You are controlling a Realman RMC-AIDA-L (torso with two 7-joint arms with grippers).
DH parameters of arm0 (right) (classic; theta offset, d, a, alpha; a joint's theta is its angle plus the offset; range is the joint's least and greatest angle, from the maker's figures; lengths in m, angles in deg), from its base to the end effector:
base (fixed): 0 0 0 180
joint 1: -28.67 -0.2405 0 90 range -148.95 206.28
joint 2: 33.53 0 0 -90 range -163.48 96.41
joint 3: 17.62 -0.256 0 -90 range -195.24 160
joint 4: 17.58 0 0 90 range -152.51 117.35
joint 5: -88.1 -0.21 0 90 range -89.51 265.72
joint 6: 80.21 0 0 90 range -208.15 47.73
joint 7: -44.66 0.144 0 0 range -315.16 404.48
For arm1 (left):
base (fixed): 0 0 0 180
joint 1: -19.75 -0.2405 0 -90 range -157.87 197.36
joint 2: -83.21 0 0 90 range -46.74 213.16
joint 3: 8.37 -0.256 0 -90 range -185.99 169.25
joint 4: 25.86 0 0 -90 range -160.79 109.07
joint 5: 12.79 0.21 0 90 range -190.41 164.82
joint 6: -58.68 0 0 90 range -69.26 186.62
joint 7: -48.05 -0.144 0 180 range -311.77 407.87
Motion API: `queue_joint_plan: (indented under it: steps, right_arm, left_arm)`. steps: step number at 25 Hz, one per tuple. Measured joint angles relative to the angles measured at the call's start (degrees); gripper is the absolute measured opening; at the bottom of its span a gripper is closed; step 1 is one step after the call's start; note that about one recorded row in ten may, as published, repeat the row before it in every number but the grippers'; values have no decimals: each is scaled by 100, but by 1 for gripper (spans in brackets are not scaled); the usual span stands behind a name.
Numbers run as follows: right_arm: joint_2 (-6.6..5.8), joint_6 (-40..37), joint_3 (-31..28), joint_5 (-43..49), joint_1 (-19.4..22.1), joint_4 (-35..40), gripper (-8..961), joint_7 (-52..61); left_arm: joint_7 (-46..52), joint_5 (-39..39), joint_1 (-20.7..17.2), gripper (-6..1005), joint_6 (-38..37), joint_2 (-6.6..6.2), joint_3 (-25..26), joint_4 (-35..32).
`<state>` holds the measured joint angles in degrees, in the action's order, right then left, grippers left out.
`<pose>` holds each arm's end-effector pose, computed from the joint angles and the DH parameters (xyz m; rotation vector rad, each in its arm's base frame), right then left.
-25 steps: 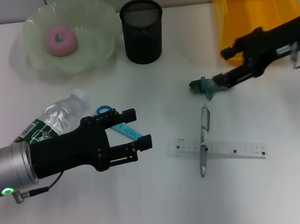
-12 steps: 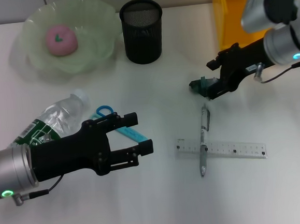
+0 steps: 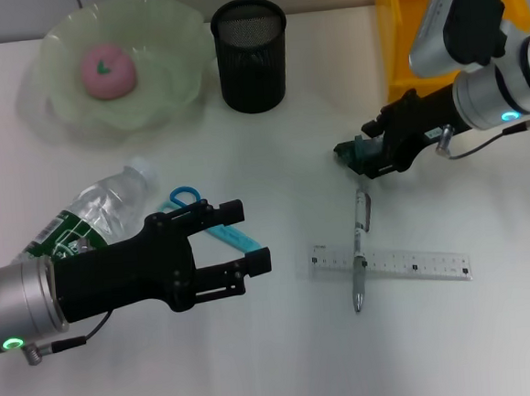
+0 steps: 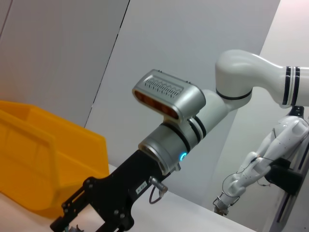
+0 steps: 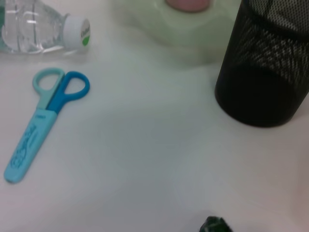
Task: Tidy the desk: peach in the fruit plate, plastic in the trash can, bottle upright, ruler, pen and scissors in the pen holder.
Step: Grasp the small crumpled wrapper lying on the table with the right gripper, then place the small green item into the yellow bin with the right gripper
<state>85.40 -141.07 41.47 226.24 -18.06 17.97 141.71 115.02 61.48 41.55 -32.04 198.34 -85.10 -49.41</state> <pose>0.2283 0.4139 -0.0440 -2.7331 0.4263 -0.1998 -0.2653 0.2651 -0.0400 -2.7660 -0.6640 -1.0724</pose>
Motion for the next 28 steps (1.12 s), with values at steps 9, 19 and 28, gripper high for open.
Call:
queue_joint_plan:
  steps: [9,19,28]
  right_arm:
    - [5,-53,-13,-107,58,56,350,10]
    - [-10,-1438,-806,-1192,743,1194,122,-223]
    - [-94,-1432,-1606,-4149,1830,1407,32,-1443]
  left_arm:
    - [0,-1,0,815,-27,-3,2,-10]
    - [0,-1,20,815,-39,-32,2,-10]
    - [0,-1,47,815,-67,-30,1,-24]
